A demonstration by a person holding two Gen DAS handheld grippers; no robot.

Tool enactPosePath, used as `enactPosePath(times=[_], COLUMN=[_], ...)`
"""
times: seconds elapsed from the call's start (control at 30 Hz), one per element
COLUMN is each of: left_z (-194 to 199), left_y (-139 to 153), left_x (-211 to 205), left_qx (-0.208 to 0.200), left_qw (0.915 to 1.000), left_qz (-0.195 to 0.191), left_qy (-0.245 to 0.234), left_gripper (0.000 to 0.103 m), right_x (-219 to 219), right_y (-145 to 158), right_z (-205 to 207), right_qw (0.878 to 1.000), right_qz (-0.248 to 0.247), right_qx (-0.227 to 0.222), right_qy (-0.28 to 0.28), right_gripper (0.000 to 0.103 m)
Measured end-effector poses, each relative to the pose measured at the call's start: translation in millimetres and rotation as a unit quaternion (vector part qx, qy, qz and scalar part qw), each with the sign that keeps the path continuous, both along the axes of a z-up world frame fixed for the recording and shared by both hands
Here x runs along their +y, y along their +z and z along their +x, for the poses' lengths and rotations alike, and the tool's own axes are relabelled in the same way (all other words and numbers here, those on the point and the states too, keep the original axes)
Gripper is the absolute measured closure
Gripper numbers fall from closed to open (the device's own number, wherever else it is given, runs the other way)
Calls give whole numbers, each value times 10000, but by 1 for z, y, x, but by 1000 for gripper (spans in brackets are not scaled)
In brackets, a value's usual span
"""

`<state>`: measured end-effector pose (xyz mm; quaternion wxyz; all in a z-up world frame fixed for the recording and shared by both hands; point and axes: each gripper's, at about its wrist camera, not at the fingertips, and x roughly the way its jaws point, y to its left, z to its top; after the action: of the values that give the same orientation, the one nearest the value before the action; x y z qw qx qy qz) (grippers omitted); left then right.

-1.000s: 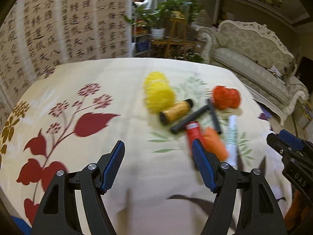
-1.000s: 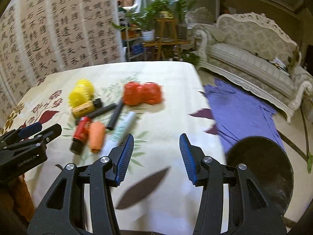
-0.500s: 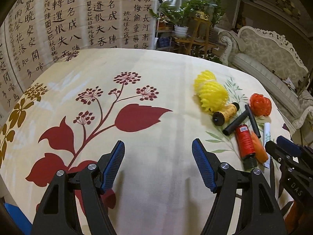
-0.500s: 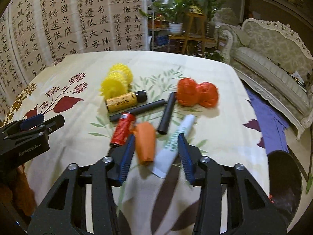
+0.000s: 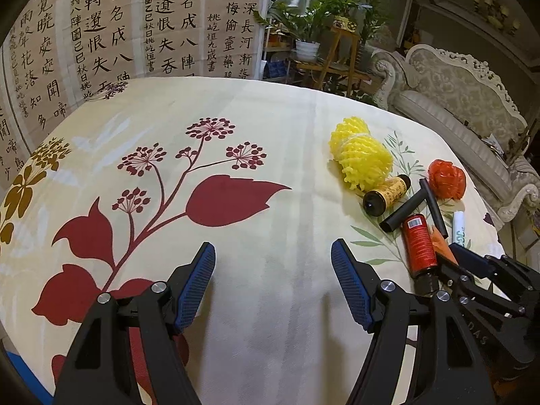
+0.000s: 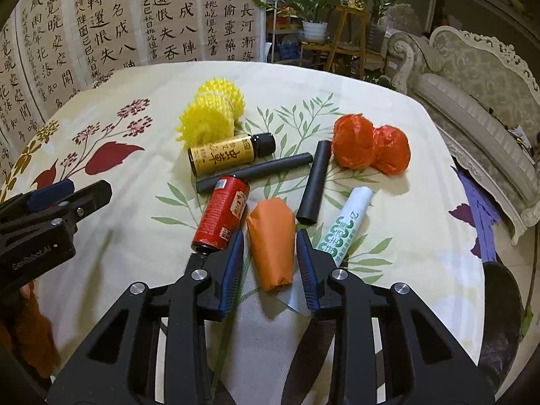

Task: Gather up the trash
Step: 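Grasp the orange plastic piece with the right gripper, then grasp the red can with the left gripper while the right holds the orange piece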

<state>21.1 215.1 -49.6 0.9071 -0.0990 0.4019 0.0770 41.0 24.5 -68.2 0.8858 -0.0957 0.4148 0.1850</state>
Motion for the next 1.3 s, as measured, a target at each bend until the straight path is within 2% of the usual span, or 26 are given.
enactPosePath(times=[0.03, 0.37, 0.63, 1.2, 1.23, 1.3], left_z=[0, 3, 5, 24, 25, 29], left_y=[0, 0, 3, 3, 3, 0], left_x=[0, -8, -34, -100, -102, -104], left_qx=[1, 13, 9, 29, 36, 88], left_qw=[10000, 10000, 9996, 9967, 9967, 9966], left_qz=[1, 30, 46, 156, 167, 150], left_qy=[-2, -52, -265, -792, -798, -809], left_gripper=[34, 34, 34, 34, 35, 44], right_x=[0, -12, -45, -113, -115, -117], right_y=[-1, 15, 24, 7, 7, 6], right_z=[0, -5, -8, -7, -7, -7], right_qw=[10000, 9995, 9982, 9938, 9937, 9936], right_qz=[-1, 166, 214, 286, 295, 310], right_qx=[3, -227, -376, -287, -280, -267], right_qy=[12, -108, -413, -1037, -1043, -1050], right_gripper=[77, 78, 78, 78, 78, 78])
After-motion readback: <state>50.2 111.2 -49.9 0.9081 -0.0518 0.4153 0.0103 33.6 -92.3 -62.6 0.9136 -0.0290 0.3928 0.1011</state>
